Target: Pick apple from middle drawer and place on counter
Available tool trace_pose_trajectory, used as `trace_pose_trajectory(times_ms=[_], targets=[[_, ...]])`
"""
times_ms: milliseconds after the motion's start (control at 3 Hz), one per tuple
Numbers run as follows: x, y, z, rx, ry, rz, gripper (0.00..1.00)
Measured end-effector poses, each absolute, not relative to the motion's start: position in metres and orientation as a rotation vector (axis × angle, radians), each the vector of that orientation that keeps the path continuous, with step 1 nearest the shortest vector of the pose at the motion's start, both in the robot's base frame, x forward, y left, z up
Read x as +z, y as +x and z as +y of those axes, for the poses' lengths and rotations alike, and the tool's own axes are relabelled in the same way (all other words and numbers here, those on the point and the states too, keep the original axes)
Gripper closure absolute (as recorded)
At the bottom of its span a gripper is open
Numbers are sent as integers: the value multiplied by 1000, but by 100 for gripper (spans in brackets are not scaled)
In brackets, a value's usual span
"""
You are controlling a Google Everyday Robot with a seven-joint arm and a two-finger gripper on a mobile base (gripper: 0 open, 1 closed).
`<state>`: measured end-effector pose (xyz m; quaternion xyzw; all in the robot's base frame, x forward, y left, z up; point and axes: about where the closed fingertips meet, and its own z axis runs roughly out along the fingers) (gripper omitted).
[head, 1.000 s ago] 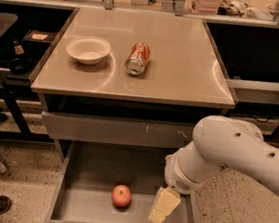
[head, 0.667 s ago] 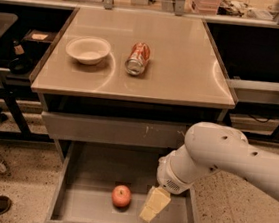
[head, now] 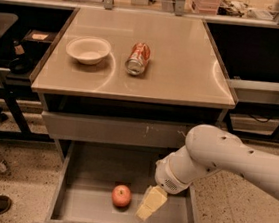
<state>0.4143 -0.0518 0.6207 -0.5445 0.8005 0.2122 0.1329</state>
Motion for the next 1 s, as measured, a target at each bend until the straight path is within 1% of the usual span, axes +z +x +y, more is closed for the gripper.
trace_pose_trajectory(times_ms=[333, 1000], targets=[[600, 409, -43, 675, -1514, 2311, 0], [551, 417, -15, 803, -1345, 2291, 0]])
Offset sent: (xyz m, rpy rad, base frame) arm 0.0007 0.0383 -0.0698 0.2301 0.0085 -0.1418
